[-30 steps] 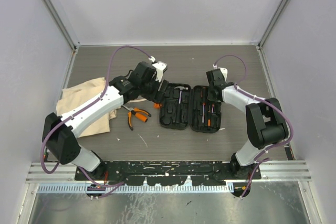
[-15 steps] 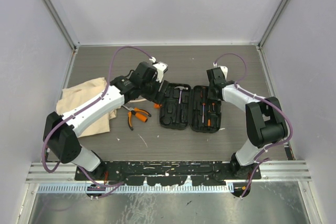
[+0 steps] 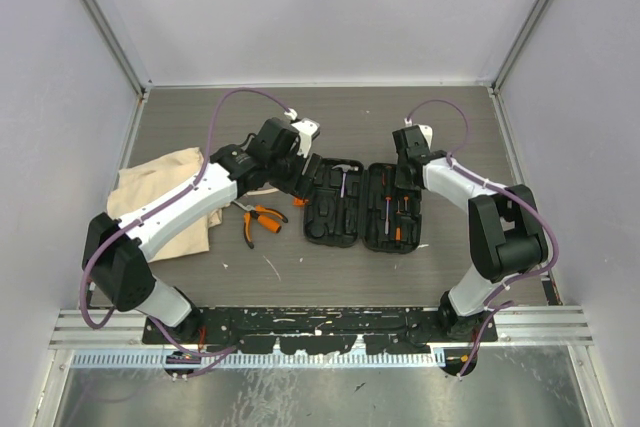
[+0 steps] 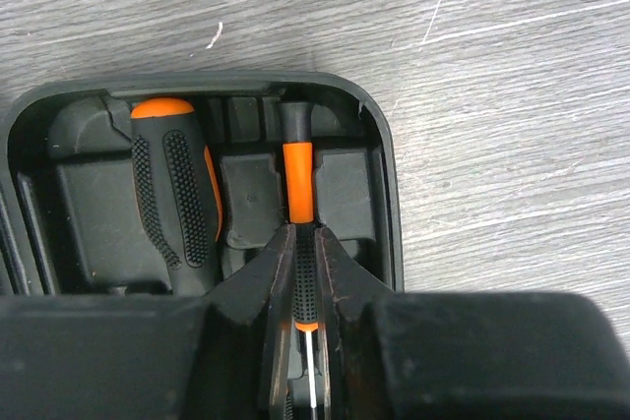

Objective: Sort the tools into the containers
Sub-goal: Place the screwdriver in the storage box.

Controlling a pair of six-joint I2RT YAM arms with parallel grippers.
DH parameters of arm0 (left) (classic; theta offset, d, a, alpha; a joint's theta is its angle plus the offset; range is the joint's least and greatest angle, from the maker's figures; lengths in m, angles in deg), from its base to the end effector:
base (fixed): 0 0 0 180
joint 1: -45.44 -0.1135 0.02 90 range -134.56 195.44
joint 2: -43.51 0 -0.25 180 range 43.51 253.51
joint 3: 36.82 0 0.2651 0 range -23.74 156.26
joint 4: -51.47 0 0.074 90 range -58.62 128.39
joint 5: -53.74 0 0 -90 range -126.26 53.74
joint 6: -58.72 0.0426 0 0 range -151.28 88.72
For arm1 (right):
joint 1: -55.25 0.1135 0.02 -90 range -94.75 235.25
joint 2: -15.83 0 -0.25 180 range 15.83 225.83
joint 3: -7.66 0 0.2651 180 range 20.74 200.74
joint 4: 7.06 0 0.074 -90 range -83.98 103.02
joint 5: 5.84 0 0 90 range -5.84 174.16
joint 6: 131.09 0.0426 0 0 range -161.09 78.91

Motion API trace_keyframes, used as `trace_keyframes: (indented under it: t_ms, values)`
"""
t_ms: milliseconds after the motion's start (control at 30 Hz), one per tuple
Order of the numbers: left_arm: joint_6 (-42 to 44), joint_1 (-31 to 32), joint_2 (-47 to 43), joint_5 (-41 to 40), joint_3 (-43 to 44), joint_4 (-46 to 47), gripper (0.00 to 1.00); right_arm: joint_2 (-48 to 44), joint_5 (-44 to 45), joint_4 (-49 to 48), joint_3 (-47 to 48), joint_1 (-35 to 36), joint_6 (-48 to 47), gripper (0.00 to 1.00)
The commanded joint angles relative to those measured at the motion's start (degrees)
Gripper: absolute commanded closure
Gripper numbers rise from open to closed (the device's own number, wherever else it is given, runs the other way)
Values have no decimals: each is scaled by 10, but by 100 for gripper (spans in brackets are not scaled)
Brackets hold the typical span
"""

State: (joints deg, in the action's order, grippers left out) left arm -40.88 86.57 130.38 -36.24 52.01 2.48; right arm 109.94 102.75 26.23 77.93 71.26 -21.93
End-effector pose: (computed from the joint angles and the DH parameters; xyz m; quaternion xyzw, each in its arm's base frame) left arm 0.2642 -0.2307 0.2869 0.2529 0.8955 -0.1570 0.3309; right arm 0.3329 0.0814 0.1596 0.0717 0.9449 -0.0633 0.3130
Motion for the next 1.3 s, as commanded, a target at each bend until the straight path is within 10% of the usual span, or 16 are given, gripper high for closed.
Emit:
trace_keyframes:
  t_ms: [0, 1267]
  values:
    - [1, -2, -1, 10, 26, 6, 33, -11, -8, 28, 40, -3, -1, 82]
    - [-166, 104, 78, -56, 59, 86, 38, 117, -109, 110, 46, -26, 1, 90]
